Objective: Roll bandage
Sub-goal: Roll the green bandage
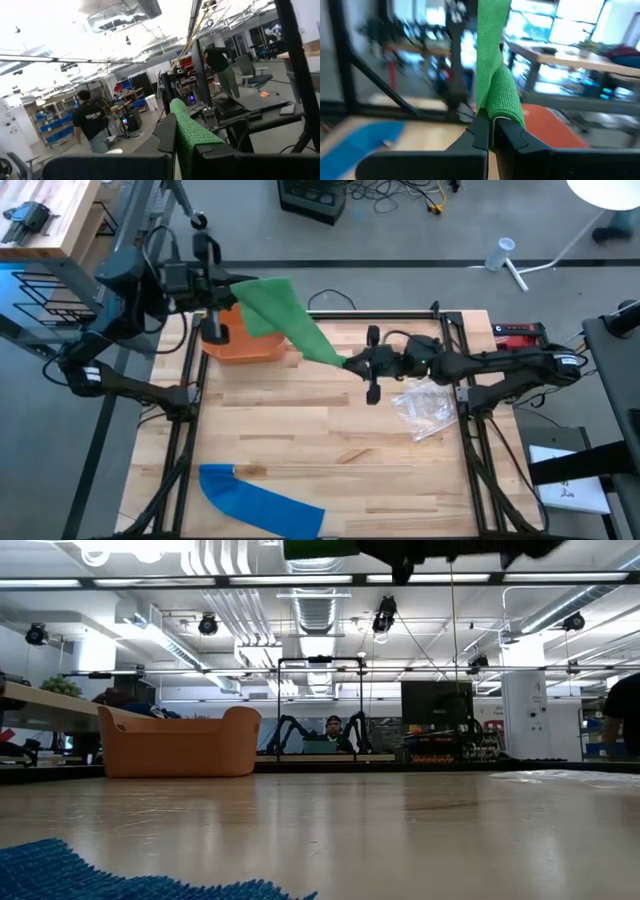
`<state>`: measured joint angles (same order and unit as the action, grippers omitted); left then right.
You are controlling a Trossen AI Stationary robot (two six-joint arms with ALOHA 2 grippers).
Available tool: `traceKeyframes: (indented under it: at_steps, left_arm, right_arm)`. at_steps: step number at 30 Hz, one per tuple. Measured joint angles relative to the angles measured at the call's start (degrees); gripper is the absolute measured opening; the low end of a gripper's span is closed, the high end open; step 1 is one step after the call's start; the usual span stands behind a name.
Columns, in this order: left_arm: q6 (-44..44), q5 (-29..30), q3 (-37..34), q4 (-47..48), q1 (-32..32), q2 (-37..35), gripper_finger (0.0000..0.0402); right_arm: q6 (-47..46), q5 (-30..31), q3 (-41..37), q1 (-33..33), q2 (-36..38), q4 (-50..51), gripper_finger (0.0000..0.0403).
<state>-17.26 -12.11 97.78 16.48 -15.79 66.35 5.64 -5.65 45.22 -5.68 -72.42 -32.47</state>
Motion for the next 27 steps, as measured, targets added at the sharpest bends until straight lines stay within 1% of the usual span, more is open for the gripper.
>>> traceKeyframes:
  at_steps: [2,6,9,12,14,20,24,27]
  left_arm:
    - [0.2,0.0,-0.1,-0.2,0.0,1.0,0.0]
    - [0.4,0.7,-0.1,-0.6,0.0,4.1,0.0]
    - [0.4,5.2,-0.1,-0.9,-0.1,6.2,0.0]
    - [-0.9,11.6,-0.1,-0.5,-0.7,7.5,0.0]
    - [-1.8,14.3,-0.1,-0.6,-1.5,7.8,0.0]
    - [-1.5,14.5,-0.1,-4.6,-5.9,7.9,0.0]
    - [0.9,14.5,-0.1,-10.7,-9.0,8.4,0.0]
    - [2.4,14.4,0.1,-12.4,-11.4,9.1,0.0]
  right_arm:
    - [-2.5,-2.6,-2.2,-0.7,-2.2,-7.6,0.0002]
    - [-4.6,-5.1,-2.7,-0.9,-5.9,-11.9,0.0002]
    - [-4.7,-5.5,-2.3,-0.6,-7.6,-11.8,0.0002]
    - [-4.3,-7.1,-2.3,-0.5,-8.0,-11.7,0.0002]
    - [-3.6,-8.3,-2.2,-0.5,-7.8,-11.4,0.0002]
    - [-3.5,-12.7,-2.0,-0.6,-8.2,-10.1,0.0002]
    - [-3.8,-12.8,-0.8,-0.6,-8.3,-6.3,0.0002]
    - [-3.2,-13.0,0.0,-0.5,-8.3,-4.9,0.0002]
